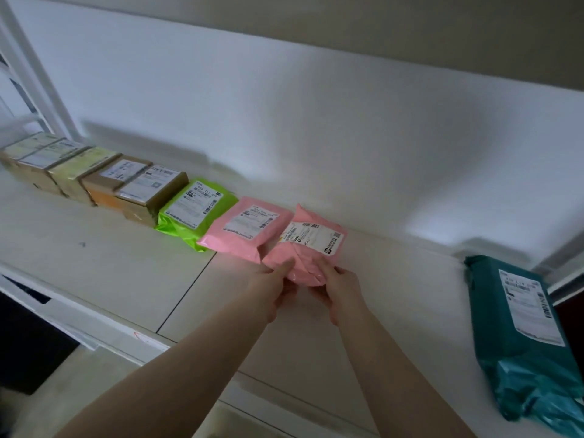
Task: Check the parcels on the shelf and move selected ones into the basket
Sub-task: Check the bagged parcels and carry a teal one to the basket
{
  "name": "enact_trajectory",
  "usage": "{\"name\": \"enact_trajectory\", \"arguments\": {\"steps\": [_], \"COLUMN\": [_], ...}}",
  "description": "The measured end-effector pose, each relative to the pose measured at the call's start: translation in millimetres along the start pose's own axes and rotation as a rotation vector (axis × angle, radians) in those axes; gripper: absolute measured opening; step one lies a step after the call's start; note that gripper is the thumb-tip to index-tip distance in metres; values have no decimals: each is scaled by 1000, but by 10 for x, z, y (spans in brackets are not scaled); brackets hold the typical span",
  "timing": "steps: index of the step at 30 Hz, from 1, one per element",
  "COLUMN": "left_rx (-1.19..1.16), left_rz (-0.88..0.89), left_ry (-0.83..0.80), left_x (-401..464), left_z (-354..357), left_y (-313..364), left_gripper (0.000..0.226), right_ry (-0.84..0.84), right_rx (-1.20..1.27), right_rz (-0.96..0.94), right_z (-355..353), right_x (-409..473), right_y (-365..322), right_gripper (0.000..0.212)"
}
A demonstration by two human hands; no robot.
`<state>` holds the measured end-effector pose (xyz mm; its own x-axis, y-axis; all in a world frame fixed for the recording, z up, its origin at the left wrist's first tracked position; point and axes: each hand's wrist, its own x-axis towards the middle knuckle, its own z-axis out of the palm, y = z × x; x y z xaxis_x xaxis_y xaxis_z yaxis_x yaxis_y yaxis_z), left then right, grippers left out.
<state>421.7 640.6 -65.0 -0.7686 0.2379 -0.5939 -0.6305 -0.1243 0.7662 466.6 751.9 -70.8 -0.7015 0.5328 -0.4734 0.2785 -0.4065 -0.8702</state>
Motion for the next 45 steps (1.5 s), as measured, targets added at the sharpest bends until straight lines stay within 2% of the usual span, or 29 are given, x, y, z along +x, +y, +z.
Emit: {"name": "enact_trajectory", "arguments": {"steps": [3, 5, 10, 13, 18, 23, 26, 28, 33, 36, 37, 42, 45], "left_rx": [86, 119, 230, 215, 254, 277, 239, 214, 170, 178, 177, 182, 186], "left_rz": [-26, -20, -95, -120, -128, -71, -14, 19, 54, 61, 57, 24, 10], "left_ry": [56, 68, -27, -79, -153, -134, -80, -42, 7, -19, -26, -28, -40], "left_x": [116, 151, 178, 183, 185, 157, 142, 137, 156, 157, 158, 167, 183], "left_z": [-21, -31, -138, -190, -167, -79, -62, -64, -70, -50, -51, -47, -21], "left_y": [6, 17, 18, 15, 28, 28, 0, -11, -11, -16, -23, -13, -20], "left_gripper": [36, 37, 51, 60, 66, 58, 43, 39, 49, 26, 26, 50, 76], "right_ry": [64, 82, 84, 104, 206, 337, 393, 385, 285, 260, 254, 231, 219], "right_rx": [-137, -198, -275, -281, -220, -260, -482, -656, -701, -731, -746, -692, -614], "right_rz": [-20, -34, -128, -139, -145, -165, -227, -259, -258, -292, -297, -275, -273], "right_z": [77, 109, 163, 168, 88, -40, -80, -77, 21, 56, 60, 68, 53], "right_x": [121, 174, 218, 260, 318, 385, 385, 372, 363, 359, 354, 286, 277], "right_y": [10, 13, 27, 56, 88, 164, 188, 195, 148, 150, 157, 112, 101], "right_gripper": [33, 37, 30, 30, 25, 33, 39, 47, 49, 51, 51, 59, 70]}}
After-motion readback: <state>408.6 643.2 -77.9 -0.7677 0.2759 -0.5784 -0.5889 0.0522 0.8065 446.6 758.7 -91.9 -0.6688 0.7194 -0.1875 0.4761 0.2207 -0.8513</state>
